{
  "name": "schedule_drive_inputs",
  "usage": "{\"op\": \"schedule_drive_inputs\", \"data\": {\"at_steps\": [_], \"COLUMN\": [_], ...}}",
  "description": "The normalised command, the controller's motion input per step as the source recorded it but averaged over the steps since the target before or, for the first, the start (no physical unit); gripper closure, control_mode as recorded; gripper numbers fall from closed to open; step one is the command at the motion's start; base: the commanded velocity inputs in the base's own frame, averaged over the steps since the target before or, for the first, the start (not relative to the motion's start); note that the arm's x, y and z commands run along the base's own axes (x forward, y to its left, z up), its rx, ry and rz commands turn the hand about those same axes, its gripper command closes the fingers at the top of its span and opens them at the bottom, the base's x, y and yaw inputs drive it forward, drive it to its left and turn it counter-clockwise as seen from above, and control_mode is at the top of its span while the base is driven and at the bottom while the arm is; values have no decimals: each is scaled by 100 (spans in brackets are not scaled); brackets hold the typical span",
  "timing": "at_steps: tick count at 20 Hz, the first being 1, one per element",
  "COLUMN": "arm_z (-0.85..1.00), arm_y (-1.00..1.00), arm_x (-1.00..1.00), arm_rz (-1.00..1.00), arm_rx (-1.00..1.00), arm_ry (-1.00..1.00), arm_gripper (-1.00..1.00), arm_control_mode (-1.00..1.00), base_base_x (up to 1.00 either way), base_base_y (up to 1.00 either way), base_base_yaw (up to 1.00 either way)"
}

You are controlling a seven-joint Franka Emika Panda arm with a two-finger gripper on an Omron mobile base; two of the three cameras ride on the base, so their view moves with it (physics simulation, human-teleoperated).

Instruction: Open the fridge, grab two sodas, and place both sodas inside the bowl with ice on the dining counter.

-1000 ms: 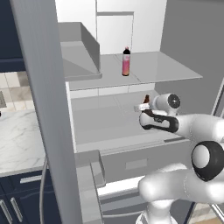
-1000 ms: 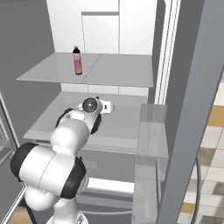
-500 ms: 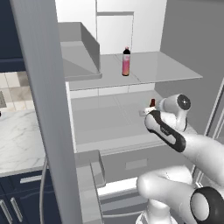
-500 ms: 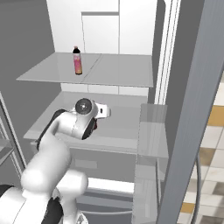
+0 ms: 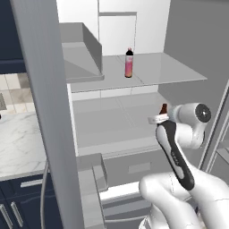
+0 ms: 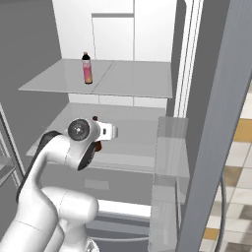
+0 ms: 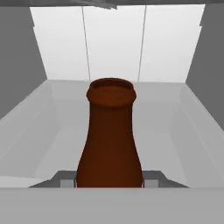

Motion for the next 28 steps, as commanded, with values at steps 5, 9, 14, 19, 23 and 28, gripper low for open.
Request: {"op": "schedule_drive_inputs", "data": {"at_steps": [5,9,14,19,23,28], "arm_z": [75,68,43,24,35,14], "arm_y": [0,0,0,0,0,0], "arm_x": [-45,-41,-56,-80,-80,-76], "arm_rz": [-2,-2,-1,0,0,0], "arm_rx": [4,3,1,0,0,0], "arm_ry": [7,9,6,0,0,0], "arm_gripper": [100,100,100,100,100,100], "arm_control_mode": [-100,-100,-100,-100,-100,-100], "base_base_x": [0,0,0,0,0,0], "base_base_y": [0,0,0,0,0,0], "base_base_yaw": [0,0,0,0,0,0]}}
